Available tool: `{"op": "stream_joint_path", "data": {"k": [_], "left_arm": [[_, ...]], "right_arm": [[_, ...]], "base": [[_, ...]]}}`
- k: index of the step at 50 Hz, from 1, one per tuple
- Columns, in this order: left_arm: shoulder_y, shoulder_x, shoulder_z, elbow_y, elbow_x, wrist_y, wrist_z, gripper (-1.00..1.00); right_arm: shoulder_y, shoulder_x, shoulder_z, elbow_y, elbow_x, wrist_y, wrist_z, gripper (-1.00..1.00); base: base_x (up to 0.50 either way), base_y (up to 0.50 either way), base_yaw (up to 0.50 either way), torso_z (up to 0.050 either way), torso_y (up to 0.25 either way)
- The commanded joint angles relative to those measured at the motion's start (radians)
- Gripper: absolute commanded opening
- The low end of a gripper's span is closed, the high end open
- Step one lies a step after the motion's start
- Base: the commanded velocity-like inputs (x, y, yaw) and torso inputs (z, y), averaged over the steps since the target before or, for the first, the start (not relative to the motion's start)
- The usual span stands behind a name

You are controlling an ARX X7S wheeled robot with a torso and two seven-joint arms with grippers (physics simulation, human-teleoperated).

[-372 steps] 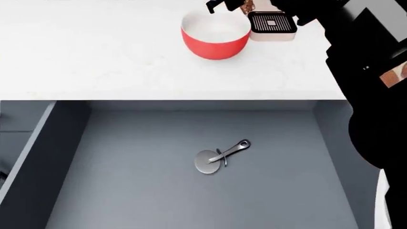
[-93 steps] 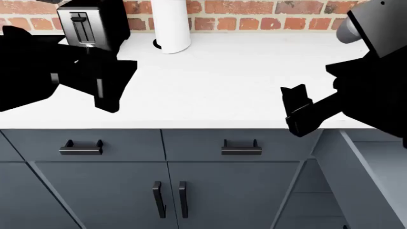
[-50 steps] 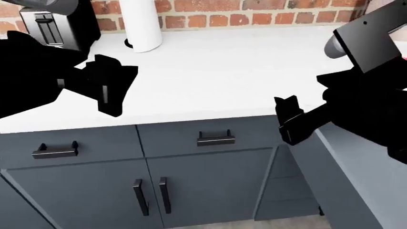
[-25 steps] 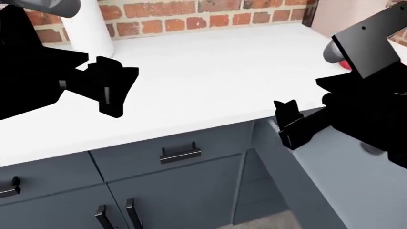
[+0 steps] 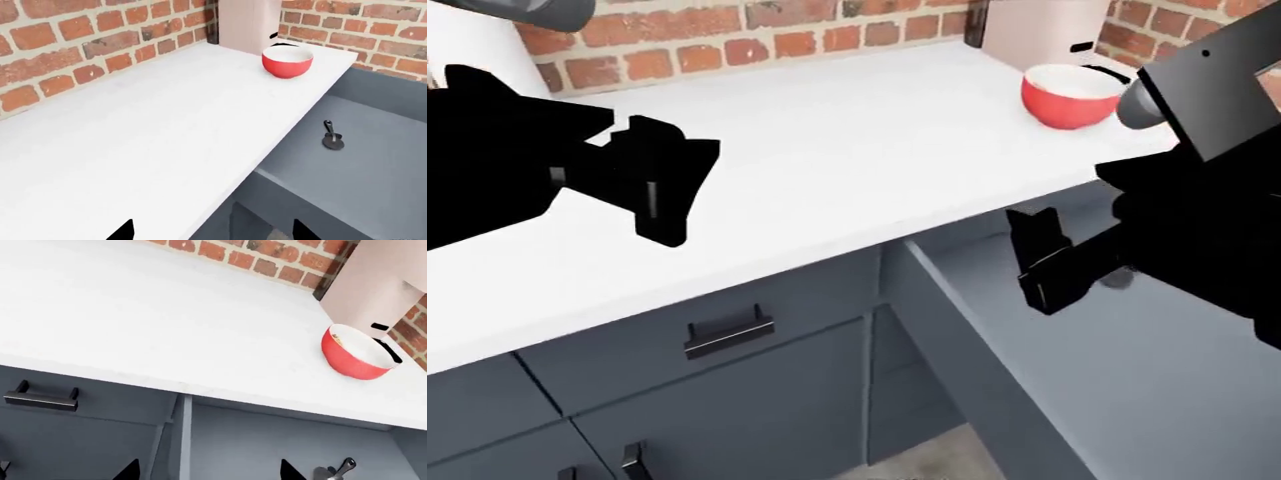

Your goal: Place the bar in the bowl and close the drawer.

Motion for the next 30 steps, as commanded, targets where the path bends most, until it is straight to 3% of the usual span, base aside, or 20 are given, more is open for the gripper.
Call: {"op": "stream_joint_path", "data": {"k": [1, 30], "left_arm": [[-0.004, -0.002, 0.009, 0.001, -0.007, 0.008, 0.006, 1.0], [-0.016, -0.012, 0.03, 0.012, -0.021, 0.027, 0.013, 1.0]], "right_arm": [[0.004, 0.005, 0.006, -0.002, 0.011, 0.005, 0.001, 1.0], [0.013, 0.011, 0.016, -0.008, 0.03, 0.022, 0.011, 1.0]], "base": [[0.0, 0.0, -0.5, 0.0, 0.0], [0.0, 0.0, -0.5, 0.0, 0.0]]}}
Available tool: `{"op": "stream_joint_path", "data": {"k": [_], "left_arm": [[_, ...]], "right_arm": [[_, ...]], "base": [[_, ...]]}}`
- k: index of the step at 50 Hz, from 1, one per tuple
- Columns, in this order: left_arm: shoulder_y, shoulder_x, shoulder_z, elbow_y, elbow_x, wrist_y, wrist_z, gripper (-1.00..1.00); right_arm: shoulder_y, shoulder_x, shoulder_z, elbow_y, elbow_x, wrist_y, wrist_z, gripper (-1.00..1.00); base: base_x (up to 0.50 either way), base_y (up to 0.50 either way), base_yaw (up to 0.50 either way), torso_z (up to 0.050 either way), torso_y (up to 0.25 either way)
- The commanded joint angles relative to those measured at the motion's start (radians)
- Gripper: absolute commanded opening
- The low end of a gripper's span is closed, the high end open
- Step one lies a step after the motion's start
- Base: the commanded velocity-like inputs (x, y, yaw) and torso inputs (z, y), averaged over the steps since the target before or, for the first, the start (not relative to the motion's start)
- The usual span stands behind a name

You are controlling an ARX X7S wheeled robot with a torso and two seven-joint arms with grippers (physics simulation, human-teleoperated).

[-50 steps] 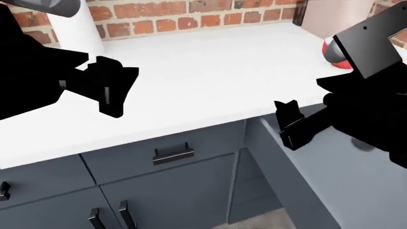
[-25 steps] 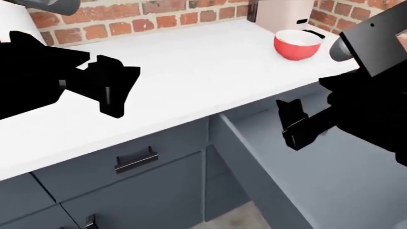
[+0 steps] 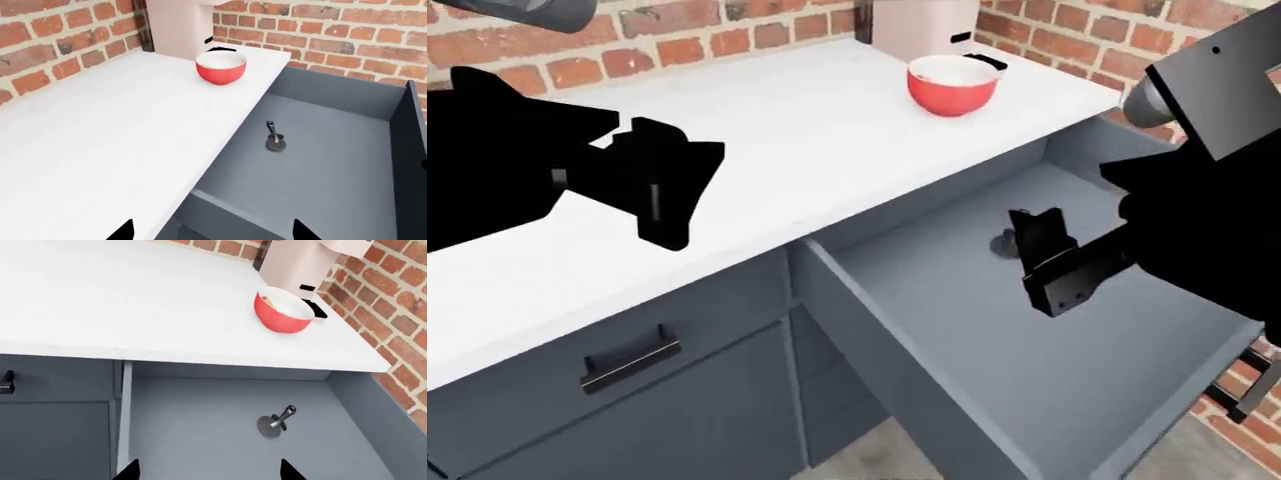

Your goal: Place the bar in the bowl and close the drawer.

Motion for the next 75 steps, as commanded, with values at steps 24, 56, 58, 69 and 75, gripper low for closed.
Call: {"op": "stream_joint_path", "data": {"k": [24, 56, 58, 69, 75], "left_arm": [[-0.011, -0.003, 0.032, 0.01, 0.001, 0.009, 0.009, 1.0], [-0.019, -0.015, 0.049, 0.015, -0.001, 0.024, 0.02, 1.0], [-0.022, -0.015, 0.052, 0.016, -0.004, 0.025, 0.019, 1.0], [-0.026, -0.018, 0.057, 0.016, -0.004, 0.029, 0.023, 1.0], [-0.028, -0.02, 0.06, 0.018, -0.005, 0.031, 0.024, 1.0]], "right_arm": [[-0.015, -0.001, 0.003, -0.002, -0.002, 0.007, 0.001, 1.0], [-0.021, -0.003, 0.008, -0.006, 0.002, 0.014, 0.01, 1.0], [-0.019, -0.002, 0.01, -0.006, 0.005, 0.016, 0.011, 1.0], [-0.019, -0.002, 0.012, -0.003, 0.01, 0.017, 0.019, 1.0], [-0.021, -0.003, 0.013, -0.003, 0.01, 0.018, 0.018, 1.0]], "base": [[0.0, 0.0, -0.5, 0.0, 0.0], [0.0, 0.0, -0.5, 0.0, 0.0], [0.0, 0.0, -0.5, 0.0, 0.0], [0.0, 0.0, -0.5, 0.0, 0.0], [0.0, 0.0, -0.5, 0.0, 0.0]]}}
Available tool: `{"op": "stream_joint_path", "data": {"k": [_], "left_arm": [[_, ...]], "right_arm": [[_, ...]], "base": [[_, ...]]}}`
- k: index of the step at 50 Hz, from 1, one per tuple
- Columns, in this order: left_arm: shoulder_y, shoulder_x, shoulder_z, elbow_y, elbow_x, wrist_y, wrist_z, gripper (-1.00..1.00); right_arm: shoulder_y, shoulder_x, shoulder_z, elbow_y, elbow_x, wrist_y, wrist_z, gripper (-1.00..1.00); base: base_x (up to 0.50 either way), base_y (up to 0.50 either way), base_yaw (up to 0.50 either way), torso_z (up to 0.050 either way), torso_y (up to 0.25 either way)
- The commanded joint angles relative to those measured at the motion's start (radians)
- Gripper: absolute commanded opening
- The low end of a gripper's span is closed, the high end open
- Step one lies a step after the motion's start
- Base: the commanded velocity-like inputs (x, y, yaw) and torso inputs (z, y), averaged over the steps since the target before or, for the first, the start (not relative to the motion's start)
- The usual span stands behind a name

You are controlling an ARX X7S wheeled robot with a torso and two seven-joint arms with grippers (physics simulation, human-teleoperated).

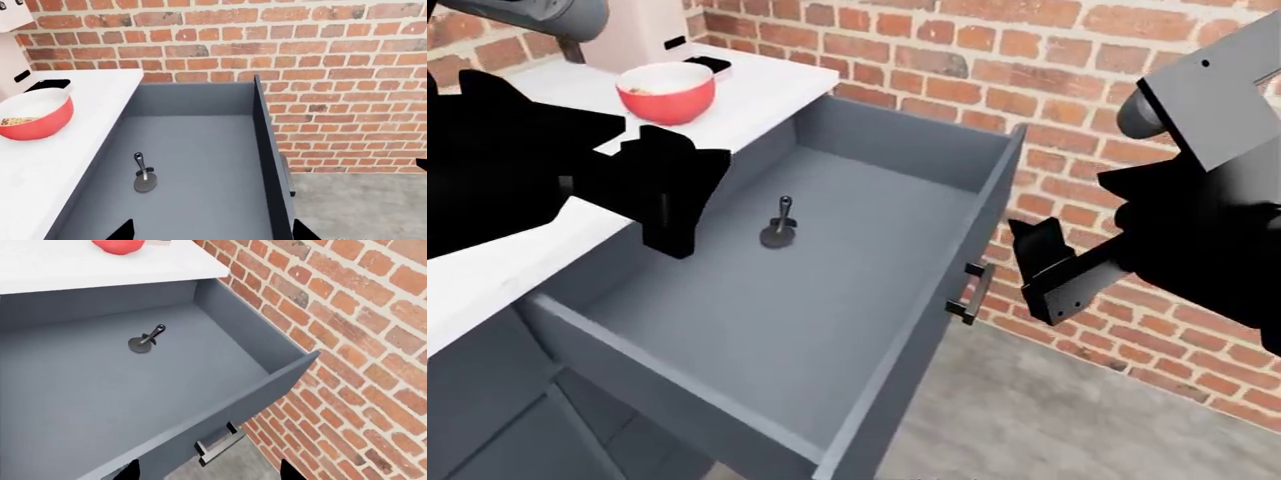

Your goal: Place the bar in the bowl and close the drawer.

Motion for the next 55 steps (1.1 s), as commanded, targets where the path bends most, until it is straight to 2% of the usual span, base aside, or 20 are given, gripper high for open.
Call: {"op": "stream_joint_path", "data": {"k": [1, 15, 30, 55], "left_arm": [[-0.004, -0.004, 0.005, 0.002, -0.001, 0.005, 0.004, 1.0], [0.004, -0.008, 0.006, 0.002, 0.011, 0.007, 0.019, 1.0], [0.0, -0.012, 0.015, 0.003, 0.004, 0.015, 0.022, 1.0], [-0.009, -0.018, 0.028, 0.008, 0.001, 0.026, 0.025, 1.0]], "right_arm": [[-0.002, -0.001, 0.002, 0.001, 0.002, 0.001, 0.003, 1.0], [-0.011, -0.006, 0.001, 0.004, -0.001, 0.001, 0.006, 1.0], [-0.002, -0.009, -0.001, 0.025, 0.019, 0.008, 0.045, 1.0], [-0.003, -0.005, 0.01, 0.019, 0.033, 0.014, 0.028, 1.0]], "base": [[0.0, 0.0, -0.5, 0.0, 0.0], [0.0, 0.0, -0.5, 0.0, 0.0], [0.01, 0.0, -0.03, 0.0, 0.0], [0.49, 0.11, 0.0, 0.0, 0.0]]}}
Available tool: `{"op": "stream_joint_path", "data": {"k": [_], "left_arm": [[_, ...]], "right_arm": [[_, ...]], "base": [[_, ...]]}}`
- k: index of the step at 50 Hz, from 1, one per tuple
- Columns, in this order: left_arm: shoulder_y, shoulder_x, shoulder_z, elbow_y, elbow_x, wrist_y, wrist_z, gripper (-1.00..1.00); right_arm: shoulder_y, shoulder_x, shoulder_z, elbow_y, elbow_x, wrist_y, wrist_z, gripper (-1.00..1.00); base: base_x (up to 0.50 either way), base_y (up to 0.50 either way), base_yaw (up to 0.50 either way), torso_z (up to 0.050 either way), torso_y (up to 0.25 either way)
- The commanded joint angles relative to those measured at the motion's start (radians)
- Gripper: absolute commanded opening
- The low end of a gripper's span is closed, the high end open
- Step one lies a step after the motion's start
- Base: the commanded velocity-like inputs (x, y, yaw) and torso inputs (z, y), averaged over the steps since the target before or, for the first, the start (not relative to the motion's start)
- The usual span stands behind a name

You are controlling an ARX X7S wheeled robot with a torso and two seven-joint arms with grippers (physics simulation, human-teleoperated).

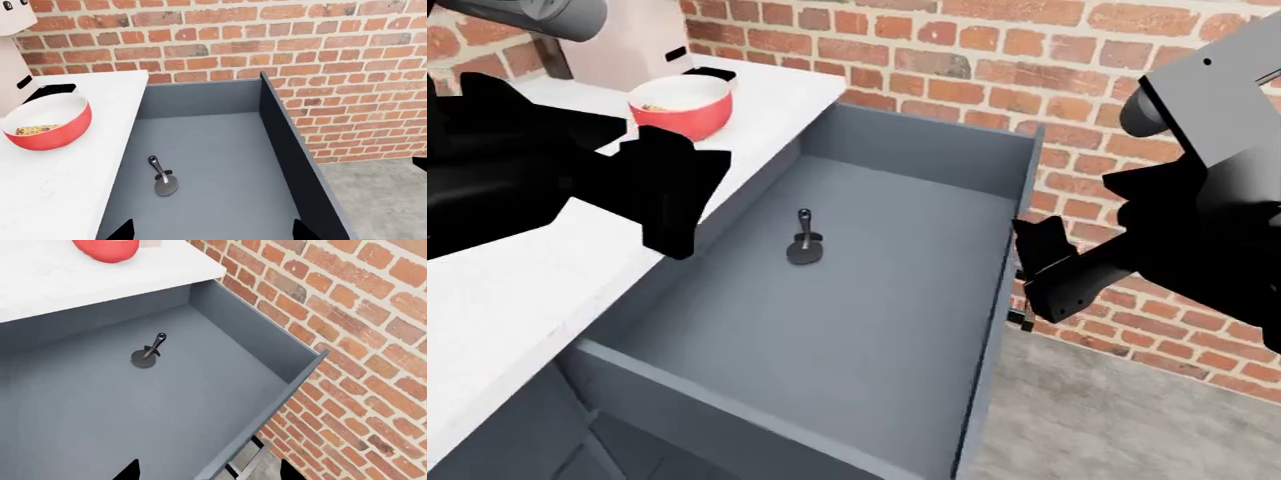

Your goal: Place the bar in the bowl and close the drawer.

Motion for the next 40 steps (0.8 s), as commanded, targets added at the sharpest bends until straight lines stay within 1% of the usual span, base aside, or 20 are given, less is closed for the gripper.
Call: {"op": "stream_joint_path", "data": {"k": [1, 12, 26, 31, 36, 40], "left_arm": [[-0.002, -0.002, 0.006, 0.002, 0.001, 0.004, 0.002, 1.0], [-0.002, -0.005, 0.01, 0.004, 0.005, 0.007, 0.006, 1.0], [-0.008, -0.004, 0.022, 0.003, 0.005, 0.01, 0.007, 1.0], [-0.012, -0.002, 0.027, 0.004, 0.004, 0.011, 0.006, 1.0], [-0.013, -0.002, 0.03, 0.005, 0.005, 0.013, 0.006, 1.0], [-0.016, -0.002, 0.032, 0.006, 0.004, 0.015, 0.005, 1.0]], "right_arm": [[-0.002, 0.002, 0.004, 0.003, 0.005, 0.0, -0.003, 1.0], [-0.006, 0.003, 0.006, 0.005, 0.004, -0.004, 0.003, 1.0], [-0.004, 0.004, 0.007, 0.023, 0.034, -0.006, 0.022, 1.0], [-0.006, 0.01, 0.015, 0.019, 0.036, -0.008, 0.002, 1.0], [-0.004, 0.01, 0.014, 0.019, 0.032, -0.007, 0.014, 1.0], [-0.004, 0.008, 0.012, 0.02, 0.019, -0.006, 0.034, 1.0]], "base": [[0.49, 0.11, 0.0, 0.0, 0.0], [0.45, 0.1, 0.0, 0.0, 0.0], [0.01, 0.0, 0.0, 0.0, 0.0], [0.14, -0.34, 0.0, 0.0, 0.0], [0.18, -0.43, 0.0, 0.0, 0.0], [0.07, -0.17, 0.0, 0.0, 0.0]]}}
